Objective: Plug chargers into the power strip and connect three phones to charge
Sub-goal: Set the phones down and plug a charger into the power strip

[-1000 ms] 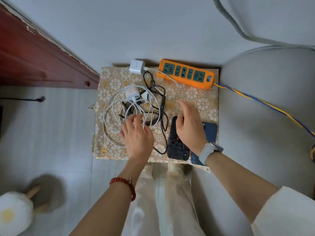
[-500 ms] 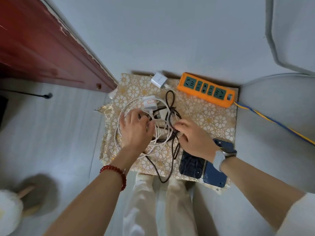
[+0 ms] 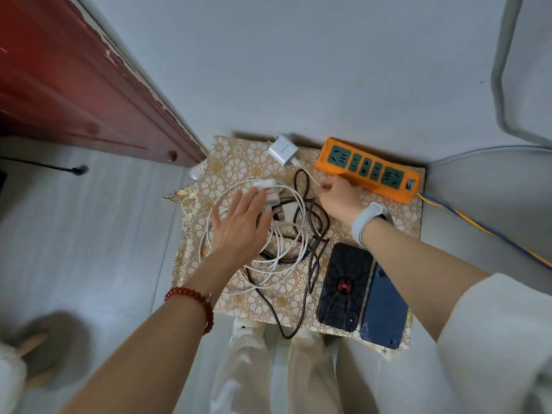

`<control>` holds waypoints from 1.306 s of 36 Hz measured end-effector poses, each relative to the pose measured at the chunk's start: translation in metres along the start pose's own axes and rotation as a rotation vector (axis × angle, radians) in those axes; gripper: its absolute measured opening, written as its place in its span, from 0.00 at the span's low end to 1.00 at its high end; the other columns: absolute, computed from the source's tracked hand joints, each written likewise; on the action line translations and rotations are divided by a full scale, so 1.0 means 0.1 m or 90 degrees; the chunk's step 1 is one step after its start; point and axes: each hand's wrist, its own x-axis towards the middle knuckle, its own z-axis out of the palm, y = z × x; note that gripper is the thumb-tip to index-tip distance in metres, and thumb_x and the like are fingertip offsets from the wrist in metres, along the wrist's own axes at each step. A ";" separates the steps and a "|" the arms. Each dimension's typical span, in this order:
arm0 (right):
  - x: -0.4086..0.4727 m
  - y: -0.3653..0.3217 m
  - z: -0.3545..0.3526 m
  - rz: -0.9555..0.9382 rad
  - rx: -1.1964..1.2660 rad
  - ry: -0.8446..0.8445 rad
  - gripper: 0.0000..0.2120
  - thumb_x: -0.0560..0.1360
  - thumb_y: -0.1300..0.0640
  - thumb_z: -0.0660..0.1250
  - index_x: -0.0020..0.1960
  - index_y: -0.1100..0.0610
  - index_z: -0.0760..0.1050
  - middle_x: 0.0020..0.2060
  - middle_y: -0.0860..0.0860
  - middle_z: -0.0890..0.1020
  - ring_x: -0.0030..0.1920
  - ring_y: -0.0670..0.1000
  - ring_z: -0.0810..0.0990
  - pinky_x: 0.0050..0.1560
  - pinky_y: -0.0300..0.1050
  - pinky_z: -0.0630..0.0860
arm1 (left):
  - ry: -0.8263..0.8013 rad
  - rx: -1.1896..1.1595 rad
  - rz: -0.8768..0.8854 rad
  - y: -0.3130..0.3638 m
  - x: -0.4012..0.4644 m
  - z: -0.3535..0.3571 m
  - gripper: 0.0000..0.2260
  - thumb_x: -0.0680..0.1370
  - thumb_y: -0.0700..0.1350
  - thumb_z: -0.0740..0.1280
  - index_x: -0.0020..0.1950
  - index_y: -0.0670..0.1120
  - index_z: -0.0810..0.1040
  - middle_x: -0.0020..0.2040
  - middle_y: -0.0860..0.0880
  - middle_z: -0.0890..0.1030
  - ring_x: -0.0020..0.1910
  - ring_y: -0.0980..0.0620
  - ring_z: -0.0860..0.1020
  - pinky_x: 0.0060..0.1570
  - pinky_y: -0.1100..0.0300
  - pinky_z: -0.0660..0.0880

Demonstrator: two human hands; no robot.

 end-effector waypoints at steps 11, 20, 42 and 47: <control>-0.36 0.03 -0.50 -0.335 0.160 0.109 0.09 0.77 0.62 0.60 0.52 0.58 0.77 0.34 0.42 0.72 0.32 0.47 0.70 0.33 0.38 0.65 | 0.151 -0.085 0.061 0.31 0.09 -0.29 0.31 0.79 0.51 0.60 0.76 0.55 0.44 0.77 0.50 0.47 0.76 0.49 0.49 0.73 0.44 0.47; -0.70 0.22 -0.82 -0.288 0.411 0.075 0.11 0.77 0.66 0.58 0.50 0.57 0.77 0.29 0.49 0.75 0.30 0.45 0.71 0.33 0.36 0.69 | 0.109 -0.158 0.201 0.88 0.26 -0.28 0.22 0.75 0.51 0.66 0.68 0.52 0.67 0.77 0.47 0.52 0.76 0.44 0.45 0.71 0.41 0.49; -0.90 0.61 -1.18 -0.122 0.327 0.055 0.13 0.72 0.50 0.67 0.55 0.47 0.71 0.44 0.48 0.78 0.34 0.46 0.76 0.35 0.41 0.72 | 0.149 -0.214 0.352 1.49 0.05 -0.14 0.20 0.72 0.49 0.67 0.60 0.39 0.75 0.54 0.41 0.77 0.44 0.45 0.79 0.41 0.49 0.79; -0.83 0.64 -1.23 -0.142 0.320 0.074 0.11 0.70 0.54 0.70 0.51 0.47 0.75 0.42 0.44 0.79 0.33 0.44 0.75 0.33 0.37 0.70 | 0.200 -0.250 0.344 1.58 0.07 -0.10 0.19 0.70 0.46 0.72 0.55 0.38 0.76 0.52 0.41 0.76 0.43 0.46 0.78 0.40 0.53 0.79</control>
